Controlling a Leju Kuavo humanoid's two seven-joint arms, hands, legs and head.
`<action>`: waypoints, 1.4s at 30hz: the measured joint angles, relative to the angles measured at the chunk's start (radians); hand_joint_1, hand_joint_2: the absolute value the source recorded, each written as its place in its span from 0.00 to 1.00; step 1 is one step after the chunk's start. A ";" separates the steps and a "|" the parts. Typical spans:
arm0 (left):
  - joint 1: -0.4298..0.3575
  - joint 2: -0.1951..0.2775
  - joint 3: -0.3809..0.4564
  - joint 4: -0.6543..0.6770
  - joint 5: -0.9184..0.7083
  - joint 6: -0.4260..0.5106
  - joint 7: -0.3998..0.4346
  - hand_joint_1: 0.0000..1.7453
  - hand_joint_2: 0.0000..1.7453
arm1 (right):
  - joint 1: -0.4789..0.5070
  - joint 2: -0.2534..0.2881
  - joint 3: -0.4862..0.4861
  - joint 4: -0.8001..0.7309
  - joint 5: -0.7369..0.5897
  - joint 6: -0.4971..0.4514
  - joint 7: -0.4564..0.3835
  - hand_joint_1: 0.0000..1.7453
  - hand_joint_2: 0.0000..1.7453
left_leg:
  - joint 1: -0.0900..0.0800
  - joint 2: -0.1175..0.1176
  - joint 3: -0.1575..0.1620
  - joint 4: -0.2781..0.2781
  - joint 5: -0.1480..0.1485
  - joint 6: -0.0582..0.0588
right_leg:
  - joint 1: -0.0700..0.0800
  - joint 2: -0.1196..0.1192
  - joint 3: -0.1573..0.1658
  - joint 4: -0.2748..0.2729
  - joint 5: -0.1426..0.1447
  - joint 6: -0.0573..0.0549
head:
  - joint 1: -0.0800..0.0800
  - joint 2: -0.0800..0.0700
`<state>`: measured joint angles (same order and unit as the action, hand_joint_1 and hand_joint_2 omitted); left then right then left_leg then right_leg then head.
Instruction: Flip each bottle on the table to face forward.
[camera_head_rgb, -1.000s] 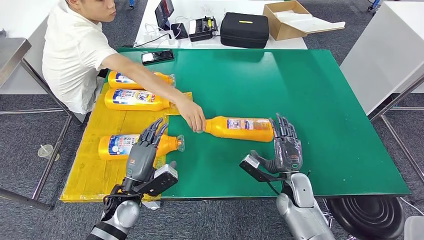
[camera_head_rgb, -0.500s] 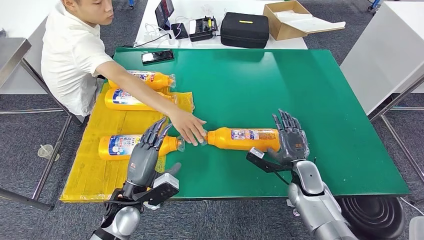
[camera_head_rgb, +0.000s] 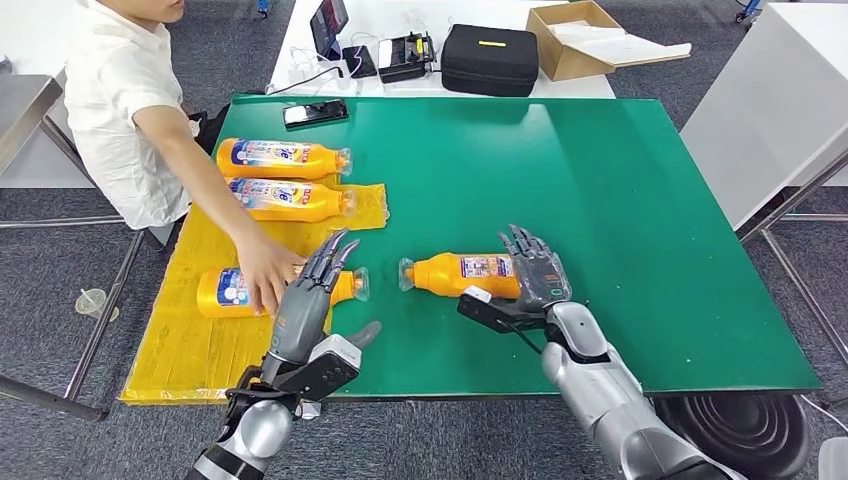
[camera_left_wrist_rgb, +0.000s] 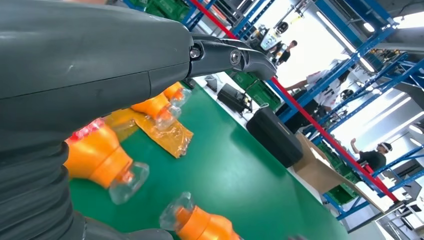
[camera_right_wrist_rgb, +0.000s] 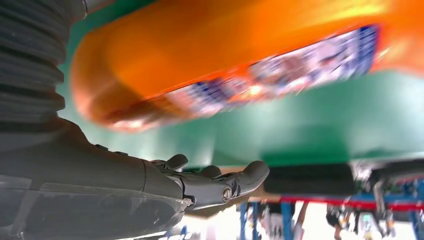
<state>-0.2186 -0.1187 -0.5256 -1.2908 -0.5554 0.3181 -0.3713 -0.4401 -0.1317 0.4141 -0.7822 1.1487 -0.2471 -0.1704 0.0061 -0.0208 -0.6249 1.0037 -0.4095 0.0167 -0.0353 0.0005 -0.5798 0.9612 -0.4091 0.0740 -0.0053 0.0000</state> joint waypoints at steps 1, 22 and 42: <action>-0.002 -0.001 -0.001 0.004 0.002 -0.001 0.000 0.00 1.00 | -0.005 0.005 0.006 0.015 -0.004 0.003 -0.002 0.00 1.00 | 0.000 0.000 0.000 0.000 0.000 0.000 | 0.000 0.000 0.000 0.000 0.000 0.000 | 0.000 0.000; -0.016 -0.005 -0.018 0.059 0.024 0.017 0.005 0.00 1.00 | -0.155 0.040 0.095 0.222 0.000 0.217 0.224 0.97 1.00 | 0.000 0.001 0.009 0.000 0.000 0.001 | 0.000 0.000 0.006 -0.001 0.001 0.001 | 0.000 0.000; -0.041 -0.011 -0.019 0.094 0.084 0.006 -0.051 0.00 1.00 | -0.190 0.015 0.086 0.234 -0.265 0.395 -0.075 1.00 1.00 | 0.000 0.007 0.012 0.000 -0.001 0.000 | 0.001 0.006 0.007 -0.001 0.003 -0.001 | 0.000 0.000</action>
<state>-0.2599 -0.1297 -0.5448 -1.1971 -0.4712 0.3246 -0.4224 -0.6299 -0.1165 0.4996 -0.5480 0.8835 0.1482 -0.2455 0.0062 -0.0135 -0.6128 1.0036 -0.4101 0.0172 -0.0346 0.0061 -0.5732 0.9605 -0.4063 0.0734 -0.0050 0.0000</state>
